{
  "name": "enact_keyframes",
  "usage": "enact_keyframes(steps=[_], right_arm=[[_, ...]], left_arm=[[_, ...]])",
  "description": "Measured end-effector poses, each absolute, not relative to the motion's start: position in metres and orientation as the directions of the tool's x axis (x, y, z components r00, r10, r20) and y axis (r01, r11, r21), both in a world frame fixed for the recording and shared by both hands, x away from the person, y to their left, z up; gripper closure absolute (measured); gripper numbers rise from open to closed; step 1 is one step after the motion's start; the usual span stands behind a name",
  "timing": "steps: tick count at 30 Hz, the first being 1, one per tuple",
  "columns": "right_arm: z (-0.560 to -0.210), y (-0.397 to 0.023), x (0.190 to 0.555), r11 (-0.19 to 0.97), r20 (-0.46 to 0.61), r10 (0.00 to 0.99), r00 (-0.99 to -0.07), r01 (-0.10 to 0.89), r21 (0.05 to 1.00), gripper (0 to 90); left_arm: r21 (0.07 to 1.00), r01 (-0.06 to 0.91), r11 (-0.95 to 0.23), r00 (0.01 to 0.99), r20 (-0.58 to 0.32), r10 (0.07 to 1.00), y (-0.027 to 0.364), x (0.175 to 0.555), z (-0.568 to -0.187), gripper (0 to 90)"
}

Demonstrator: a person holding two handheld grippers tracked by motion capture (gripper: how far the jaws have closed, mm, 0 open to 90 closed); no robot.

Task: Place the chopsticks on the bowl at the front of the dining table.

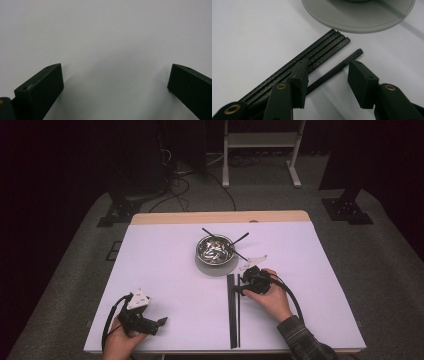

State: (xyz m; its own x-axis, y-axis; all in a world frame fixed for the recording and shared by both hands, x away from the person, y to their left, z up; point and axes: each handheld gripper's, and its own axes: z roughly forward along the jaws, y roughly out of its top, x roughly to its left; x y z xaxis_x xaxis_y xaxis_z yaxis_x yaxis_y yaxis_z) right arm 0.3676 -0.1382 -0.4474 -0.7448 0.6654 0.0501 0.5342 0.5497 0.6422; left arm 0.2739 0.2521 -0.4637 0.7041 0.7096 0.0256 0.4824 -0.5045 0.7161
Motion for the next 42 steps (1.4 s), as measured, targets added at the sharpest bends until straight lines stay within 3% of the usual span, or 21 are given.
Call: enact_keyframes(steps=[42], right_arm=[[-0.449, -0.146, 0.314, 0.559, 0.074, 0.628, -0.774, 0.515, 0.650, 48.6]], left_arm=[[0.716, 0.482, -0.505, 0.704, 0.026, 0.709, 0.252, 0.274, -0.464, 0.0]])
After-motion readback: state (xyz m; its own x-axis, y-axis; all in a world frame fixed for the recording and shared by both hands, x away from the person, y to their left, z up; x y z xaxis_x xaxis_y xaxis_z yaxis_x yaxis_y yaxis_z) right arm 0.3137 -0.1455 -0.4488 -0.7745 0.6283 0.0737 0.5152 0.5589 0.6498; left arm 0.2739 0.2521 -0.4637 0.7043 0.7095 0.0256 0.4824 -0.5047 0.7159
